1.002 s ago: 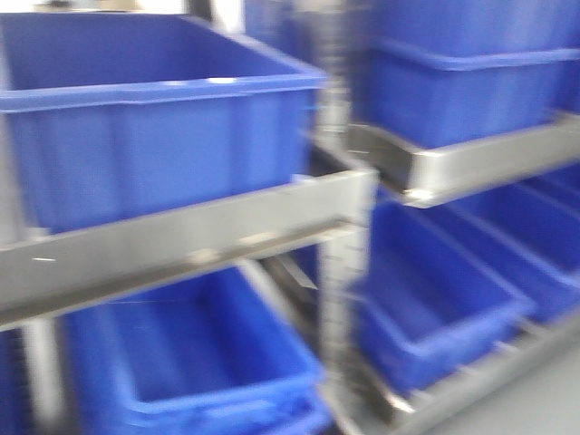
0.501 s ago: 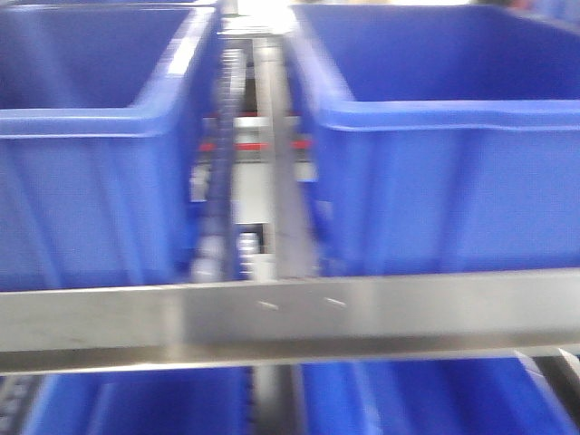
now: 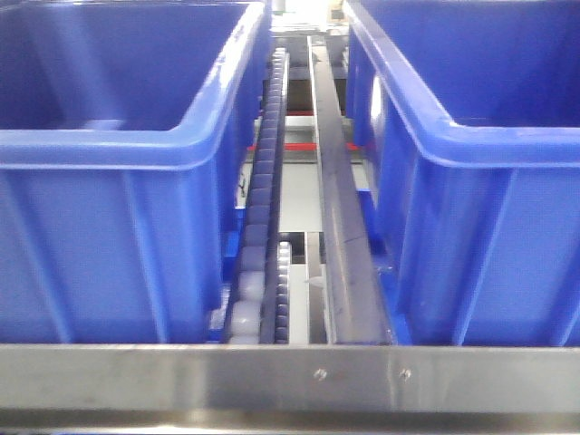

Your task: Pick and sort blue part to right shelf

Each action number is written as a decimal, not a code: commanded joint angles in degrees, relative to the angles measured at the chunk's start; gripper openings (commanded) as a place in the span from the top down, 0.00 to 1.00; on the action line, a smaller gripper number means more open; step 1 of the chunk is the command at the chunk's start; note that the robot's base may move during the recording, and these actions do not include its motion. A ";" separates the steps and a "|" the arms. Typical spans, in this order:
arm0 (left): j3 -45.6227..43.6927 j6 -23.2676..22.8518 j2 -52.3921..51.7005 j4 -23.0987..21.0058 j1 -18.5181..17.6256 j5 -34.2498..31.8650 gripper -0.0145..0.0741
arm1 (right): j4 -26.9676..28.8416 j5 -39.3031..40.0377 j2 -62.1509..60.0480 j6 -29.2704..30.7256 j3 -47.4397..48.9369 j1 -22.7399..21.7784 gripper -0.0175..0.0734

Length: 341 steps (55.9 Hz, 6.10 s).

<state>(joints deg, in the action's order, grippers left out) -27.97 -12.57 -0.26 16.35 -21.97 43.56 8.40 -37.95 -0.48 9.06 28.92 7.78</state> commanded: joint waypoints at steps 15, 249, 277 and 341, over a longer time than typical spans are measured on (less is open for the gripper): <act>-1.48 -0.51 -1.24 0.57 -0.17 -5.13 0.46 | 0.45 5.22 1.02 0.14 1.41 -0.01 0.68; -7.40 1.75 11.95 -5.38 7.73 -9.87 0.70 | 0.32 -9.33 50.45 -7.81 28.03 -0.07 0.68; -6.66 1.75 10.31 -6.49 7.73 -6.64 0.70 | -7.06 -8.41 91.43 -7.81 46.31 -0.98 0.68; -6.76 1.75 5.04 -6.93 7.73 -0.53 0.70 | -12.99 -5.32 83.15 -7.81 43.52 -0.98 0.59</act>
<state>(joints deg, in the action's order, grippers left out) -33.27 -10.68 6.06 7.53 -14.36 46.48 -3.70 -45.39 88.77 1.30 72.60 7.13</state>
